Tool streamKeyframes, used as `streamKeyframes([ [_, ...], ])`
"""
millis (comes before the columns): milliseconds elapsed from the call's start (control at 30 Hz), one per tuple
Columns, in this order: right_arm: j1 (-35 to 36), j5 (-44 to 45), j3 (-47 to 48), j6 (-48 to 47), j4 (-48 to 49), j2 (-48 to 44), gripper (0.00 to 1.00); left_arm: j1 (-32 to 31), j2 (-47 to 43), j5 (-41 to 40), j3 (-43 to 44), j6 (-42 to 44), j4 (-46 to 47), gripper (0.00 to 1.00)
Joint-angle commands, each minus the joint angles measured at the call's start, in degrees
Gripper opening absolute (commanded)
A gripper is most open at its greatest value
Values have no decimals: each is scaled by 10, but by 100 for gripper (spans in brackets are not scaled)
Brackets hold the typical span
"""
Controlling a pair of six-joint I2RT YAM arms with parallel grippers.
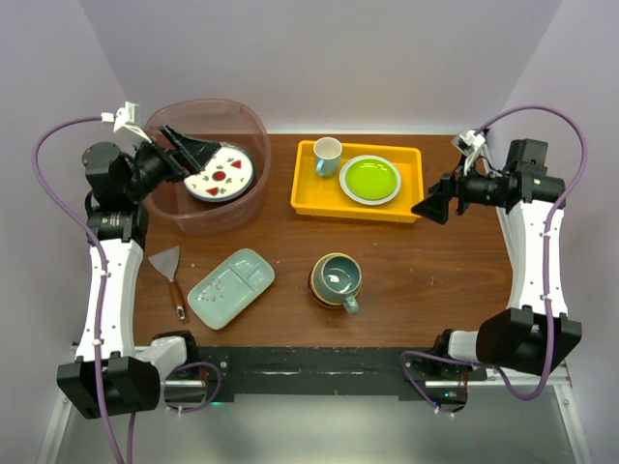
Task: Place the mixed dishes into the plastic bin
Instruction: Pick up the plate at the center of the board.
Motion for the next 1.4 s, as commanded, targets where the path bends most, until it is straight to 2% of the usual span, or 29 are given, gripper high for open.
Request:
streamKeyframes([
  [0, 0, -20, 28, -18, -13, 4, 98, 1, -17, 10, 31, -1, 23, 100],
  [1033, 8, -13, 61, -56, -49, 26, 98, 0, -21, 8, 31, 11, 14, 100],
  [1367, 58, 26, 116, -102, -95, 54, 98, -10, -28, -12, 41, 50, -29, 100],
])
